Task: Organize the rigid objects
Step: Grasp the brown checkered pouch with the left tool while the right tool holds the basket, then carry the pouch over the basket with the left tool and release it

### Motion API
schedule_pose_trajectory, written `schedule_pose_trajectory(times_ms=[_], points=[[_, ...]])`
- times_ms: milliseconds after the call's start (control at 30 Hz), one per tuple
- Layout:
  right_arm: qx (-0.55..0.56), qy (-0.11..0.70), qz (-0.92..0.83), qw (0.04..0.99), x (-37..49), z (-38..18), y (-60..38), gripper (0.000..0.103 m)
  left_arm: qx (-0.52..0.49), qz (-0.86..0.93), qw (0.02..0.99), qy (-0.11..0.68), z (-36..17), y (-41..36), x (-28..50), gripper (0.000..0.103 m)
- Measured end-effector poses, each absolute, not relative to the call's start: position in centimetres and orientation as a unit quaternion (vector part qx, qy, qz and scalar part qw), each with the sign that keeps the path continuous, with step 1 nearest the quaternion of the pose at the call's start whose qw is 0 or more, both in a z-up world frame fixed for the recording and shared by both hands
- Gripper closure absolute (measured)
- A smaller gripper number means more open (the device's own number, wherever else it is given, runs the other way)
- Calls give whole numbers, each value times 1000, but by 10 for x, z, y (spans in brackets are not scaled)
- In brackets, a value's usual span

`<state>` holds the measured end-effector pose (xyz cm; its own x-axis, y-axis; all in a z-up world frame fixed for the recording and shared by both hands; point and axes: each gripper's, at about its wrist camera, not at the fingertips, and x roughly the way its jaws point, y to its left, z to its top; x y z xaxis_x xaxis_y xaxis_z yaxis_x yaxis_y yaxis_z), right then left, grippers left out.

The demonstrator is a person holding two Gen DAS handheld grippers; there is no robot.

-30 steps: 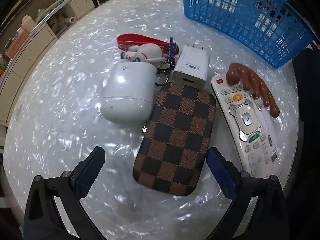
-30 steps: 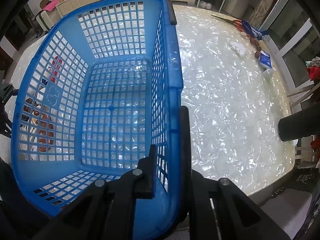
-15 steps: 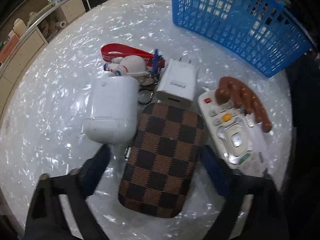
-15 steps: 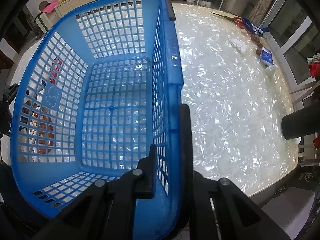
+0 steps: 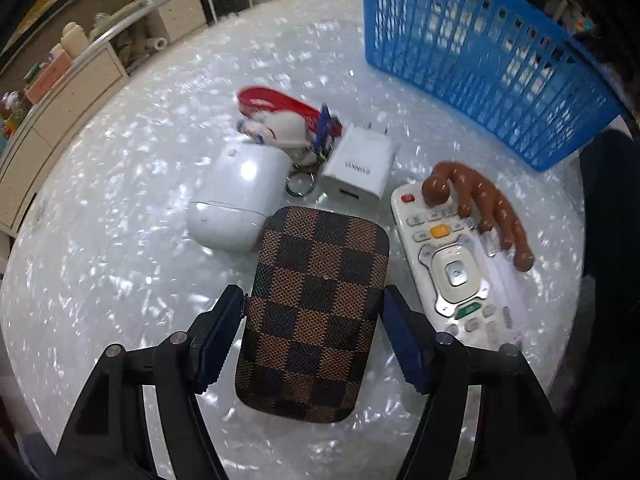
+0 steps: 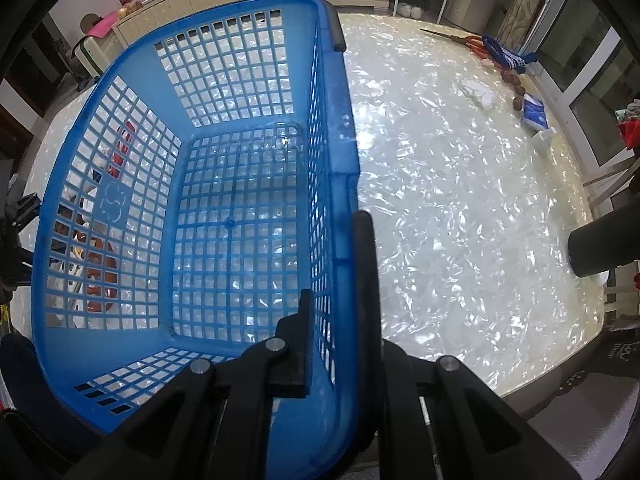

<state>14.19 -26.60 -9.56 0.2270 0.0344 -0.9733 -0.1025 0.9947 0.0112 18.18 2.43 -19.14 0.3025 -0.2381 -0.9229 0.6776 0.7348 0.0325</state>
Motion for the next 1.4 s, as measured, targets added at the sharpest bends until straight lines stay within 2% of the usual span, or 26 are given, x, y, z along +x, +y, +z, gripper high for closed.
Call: schedule_pose_trajectory(times_ms=[233,433,933,1400], points=[[-19,613,37,789,140,-94,-268,96,156,-259,823,482,-153,45,170,30],[-16,609,39,792,138,-92,-270,96,144,-256,841,455,-116,48,152,30],[-7,595,54,802,134,-87,-274,96,184,-308,850,385,-45,-42,149,30],[20,579,79,811,135,-88,-281,96,238,-363,828,356,-19,-139,166,30]])
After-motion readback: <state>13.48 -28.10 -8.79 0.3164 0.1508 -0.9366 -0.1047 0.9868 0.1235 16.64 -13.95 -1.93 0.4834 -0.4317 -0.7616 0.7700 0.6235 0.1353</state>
